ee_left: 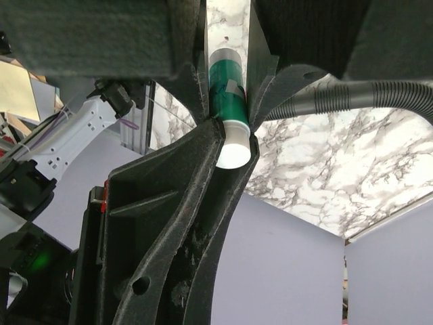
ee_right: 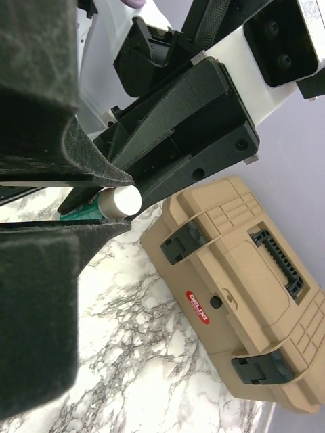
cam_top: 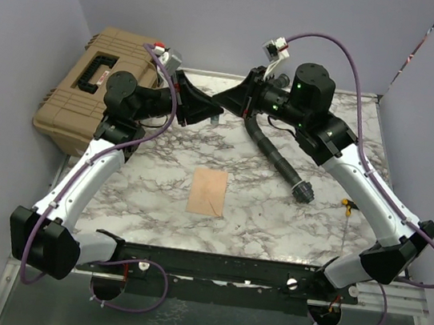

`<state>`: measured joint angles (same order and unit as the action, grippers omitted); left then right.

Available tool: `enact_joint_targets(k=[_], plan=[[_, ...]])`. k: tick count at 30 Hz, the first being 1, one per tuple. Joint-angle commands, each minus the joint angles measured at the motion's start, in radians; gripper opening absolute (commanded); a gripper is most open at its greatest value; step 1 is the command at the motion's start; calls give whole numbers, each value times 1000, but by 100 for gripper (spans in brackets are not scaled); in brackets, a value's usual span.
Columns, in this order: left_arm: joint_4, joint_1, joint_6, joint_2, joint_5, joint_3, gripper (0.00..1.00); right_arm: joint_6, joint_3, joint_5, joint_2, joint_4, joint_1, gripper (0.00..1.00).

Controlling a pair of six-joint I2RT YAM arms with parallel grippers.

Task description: Place the letter into the envelope and seal it

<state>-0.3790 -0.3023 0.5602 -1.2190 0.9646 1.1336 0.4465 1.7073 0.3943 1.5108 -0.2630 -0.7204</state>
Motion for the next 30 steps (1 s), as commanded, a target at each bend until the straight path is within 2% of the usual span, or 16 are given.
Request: enact_joint_targets(k=[1,3,5,7,10,15,19,22,25,26,28,30], plan=[[-40,-11,20,30,-40,-17,19,83,-33,-55,-8,72,-2,1],[-41,-11,40,27,-65,-25,38,110,-44,-67,-17,91,-3,1],[-41,-11,58,21,-84,-36,50,134,-57,-85,-24,107,-2,1],[-41,-11,62,14,-85,-47,57,154,-66,-114,-34,117,-1,1],[-43,-11,63,13,-88,-67,59,177,-80,-137,-45,137,-2,0],[-54,-11,50,25,-93,-92,47,230,-105,-157,-51,154,-2,0],[-57,-11,50,26,-92,-104,30,248,-116,-149,-49,167,-2,1],[-57,-11,50,24,-101,-103,8,247,-119,-145,-44,163,-2,1],[-53,-11,44,27,-128,-108,0,241,-129,-153,-47,154,-2,2],[-53,-11,43,28,-132,-110,0,238,-133,-155,-49,152,-1,3],[-48,-11,40,29,-138,-112,0,233,-136,-153,-50,145,-2,10],[-43,-11,34,29,-139,-117,0,229,-135,-153,-54,129,-2,27]])
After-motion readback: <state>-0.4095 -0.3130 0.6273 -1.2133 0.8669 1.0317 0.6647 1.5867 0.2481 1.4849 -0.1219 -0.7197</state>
